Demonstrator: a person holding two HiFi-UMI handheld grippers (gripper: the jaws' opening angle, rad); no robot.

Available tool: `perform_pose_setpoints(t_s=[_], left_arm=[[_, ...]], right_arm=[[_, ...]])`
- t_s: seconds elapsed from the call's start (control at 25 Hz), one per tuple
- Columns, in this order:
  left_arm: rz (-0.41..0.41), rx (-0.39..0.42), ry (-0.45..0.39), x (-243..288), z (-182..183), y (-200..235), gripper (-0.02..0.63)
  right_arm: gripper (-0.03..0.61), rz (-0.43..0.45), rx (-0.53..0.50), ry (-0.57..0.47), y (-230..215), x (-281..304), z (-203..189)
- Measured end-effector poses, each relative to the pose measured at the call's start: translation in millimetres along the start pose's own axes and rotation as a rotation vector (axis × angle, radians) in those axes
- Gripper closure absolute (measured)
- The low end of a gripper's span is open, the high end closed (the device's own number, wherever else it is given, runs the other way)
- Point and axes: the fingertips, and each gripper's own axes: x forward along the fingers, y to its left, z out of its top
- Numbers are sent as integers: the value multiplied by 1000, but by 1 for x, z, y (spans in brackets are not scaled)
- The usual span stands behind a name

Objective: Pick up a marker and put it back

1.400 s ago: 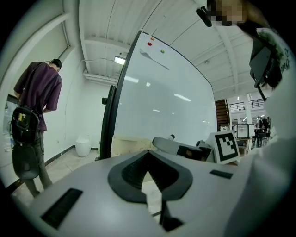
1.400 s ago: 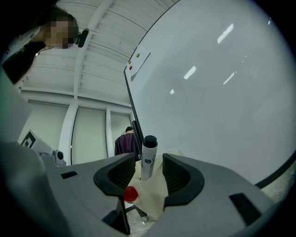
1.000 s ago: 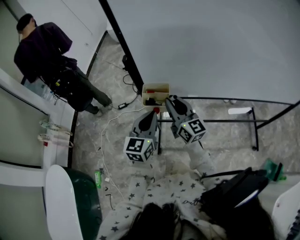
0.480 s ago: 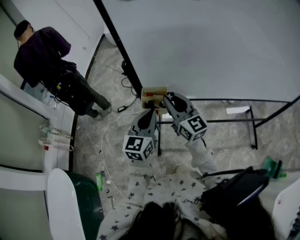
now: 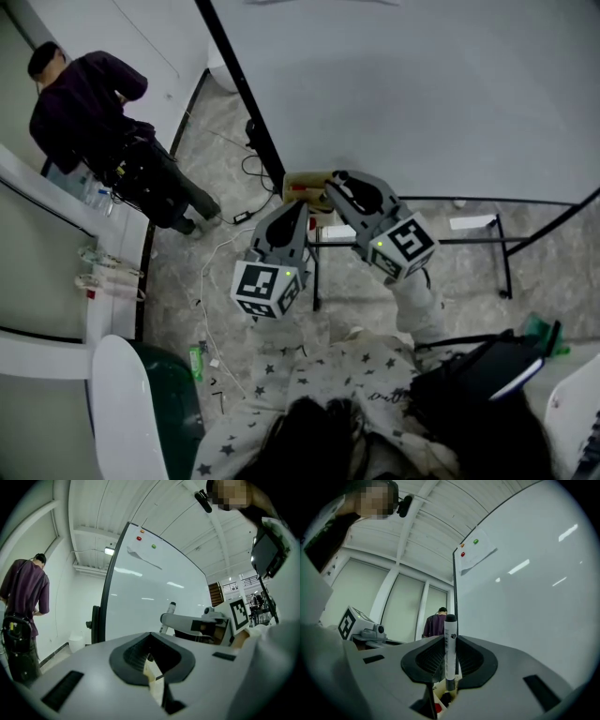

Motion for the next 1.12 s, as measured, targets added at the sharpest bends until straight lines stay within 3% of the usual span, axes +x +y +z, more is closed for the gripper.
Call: perform_pose_setpoints(t_s=[0.28, 0.68, 1.12], left_arm=[[-54, 13, -67, -1, 36, -19, 614], [-71, 21, -23, 5, 25, -22, 614], [-85, 3, -60, 11, 30, -22, 614]], right_arm=[[497, 39, -50, -25, 15, -12, 39], [497, 50, -54, -3, 8, -10, 29], [497, 47, -57, 13, 3, -8, 27]])
